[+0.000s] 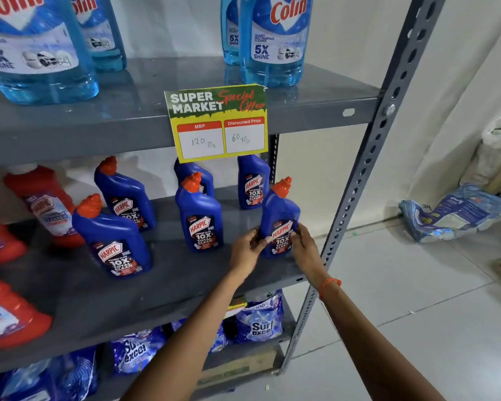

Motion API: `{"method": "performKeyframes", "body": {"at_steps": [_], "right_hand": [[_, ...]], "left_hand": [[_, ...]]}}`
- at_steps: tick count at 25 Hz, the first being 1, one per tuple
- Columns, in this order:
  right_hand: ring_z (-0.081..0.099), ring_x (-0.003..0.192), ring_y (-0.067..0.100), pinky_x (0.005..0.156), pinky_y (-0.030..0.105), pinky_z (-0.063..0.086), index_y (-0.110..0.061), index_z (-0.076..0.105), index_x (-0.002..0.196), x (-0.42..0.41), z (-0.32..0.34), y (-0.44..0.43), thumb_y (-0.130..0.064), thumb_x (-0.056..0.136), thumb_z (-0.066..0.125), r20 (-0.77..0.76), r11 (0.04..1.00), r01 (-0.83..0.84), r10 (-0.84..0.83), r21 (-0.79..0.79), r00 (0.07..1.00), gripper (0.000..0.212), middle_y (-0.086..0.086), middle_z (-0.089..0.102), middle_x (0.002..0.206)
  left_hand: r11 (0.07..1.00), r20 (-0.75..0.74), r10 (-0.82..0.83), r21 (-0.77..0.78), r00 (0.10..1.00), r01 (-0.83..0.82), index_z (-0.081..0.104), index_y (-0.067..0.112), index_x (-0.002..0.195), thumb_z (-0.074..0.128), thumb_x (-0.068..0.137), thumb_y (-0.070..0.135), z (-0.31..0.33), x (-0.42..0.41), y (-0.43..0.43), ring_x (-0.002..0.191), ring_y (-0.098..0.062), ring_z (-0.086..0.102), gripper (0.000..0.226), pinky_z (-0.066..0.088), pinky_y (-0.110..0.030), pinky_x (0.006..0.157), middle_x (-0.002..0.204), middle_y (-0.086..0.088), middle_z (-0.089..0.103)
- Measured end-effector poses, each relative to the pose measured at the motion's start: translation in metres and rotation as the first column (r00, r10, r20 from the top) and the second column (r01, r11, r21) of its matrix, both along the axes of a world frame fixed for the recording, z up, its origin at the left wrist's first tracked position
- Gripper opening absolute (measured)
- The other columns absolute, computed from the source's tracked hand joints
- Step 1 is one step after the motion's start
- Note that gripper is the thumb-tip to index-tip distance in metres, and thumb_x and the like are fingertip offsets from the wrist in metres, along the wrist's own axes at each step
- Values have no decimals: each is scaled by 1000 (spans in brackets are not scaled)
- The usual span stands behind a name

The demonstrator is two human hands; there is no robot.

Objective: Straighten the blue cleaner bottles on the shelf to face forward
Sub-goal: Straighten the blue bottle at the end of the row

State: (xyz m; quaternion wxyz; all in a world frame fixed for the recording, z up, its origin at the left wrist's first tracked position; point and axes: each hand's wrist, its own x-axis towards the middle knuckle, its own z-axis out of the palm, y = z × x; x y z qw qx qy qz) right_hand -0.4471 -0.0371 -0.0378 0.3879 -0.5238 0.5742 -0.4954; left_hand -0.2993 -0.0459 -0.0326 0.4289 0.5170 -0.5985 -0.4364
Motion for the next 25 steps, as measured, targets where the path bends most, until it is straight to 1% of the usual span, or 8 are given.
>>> {"method": "performKeyframes", "body": {"at_steps": [3,6,14,17,20,22,24,25], "right_hand": [[52,103,20,83,24,44,-3,37,133,-1,-3,18,-5,99,30,-11,999,35,-35,7,999,35,19,55,126],[52,103,23,88,34,45,1,38,131,-6,-3,34,-4,99,31,-7,1000,24,-24,-6,1000,33,23,54,126],[55,106,23,89,34,48,-7,36,135,-14,2,50,-18,100,35,-19,998,-1,2,61,1000,37,17,56,126],[57,111,30,91,38,50,-5,37,133,-8,6,52,-15,100,34,-5,998,26,-26,63,1000,35,19,56,124],[53,120,33,97,46,49,-7,33,136,8,12,62,-15,100,33,25,993,116,-116,-2,993,37,18,52,131],[42,132,20,107,40,42,-13,24,143,23,23,72,-18,100,32,73,956,265,-258,-124,963,44,10,39,146],[28,135,3,113,21,31,-16,25,143,43,43,78,-15,100,33,99,866,347,-334,-359,937,45,-1,31,149],[26,136,-1,112,14,27,-15,27,142,54,54,78,-13,99,34,89,821,334,-331,-463,939,44,-3,30,148]], "left_hand": [[999,-9,28,-41,1000,-28,56,1,119,60,87,12,-4,-7,21,101,-17,60,34,47,-8,76,117,-17,65],[998,0,18,-52,1000,-18,55,-2,119,59,88,12,-5,-13,35,97,-16,60,33,43,2,67,115,-18,65],[999,-10,-9,-34,1000,9,56,2,118,58,89,14,-4,-17,45,93,-14,60,31,45,2,64,115,-17,65],[1000,-38,-12,-3,999,12,56,3,118,58,89,16,-5,-17,45,103,-24,62,32,47,0,66,114,-14,65],[999,-27,-32,-1,999,32,48,6,128,59,88,19,0,-15,49,120,-26,54,43,50,-13,84,127,-10,59],[999,8,-4,-42,1000,4,39,11,136,58,88,21,10,-9,53,128,-21,46,52,45,-25,98,140,-9,48],[983,27,47,-181,999,-41,44,19,133,55,90,20,26,3,57,127,-21,47,44,42,-28,99,138,-9,51],[962,-32,61,-263,998,-67,51,25,127,55,90,19,36,11,59,127,-22,48,38,43,-30,100,135,-7,54]]}}
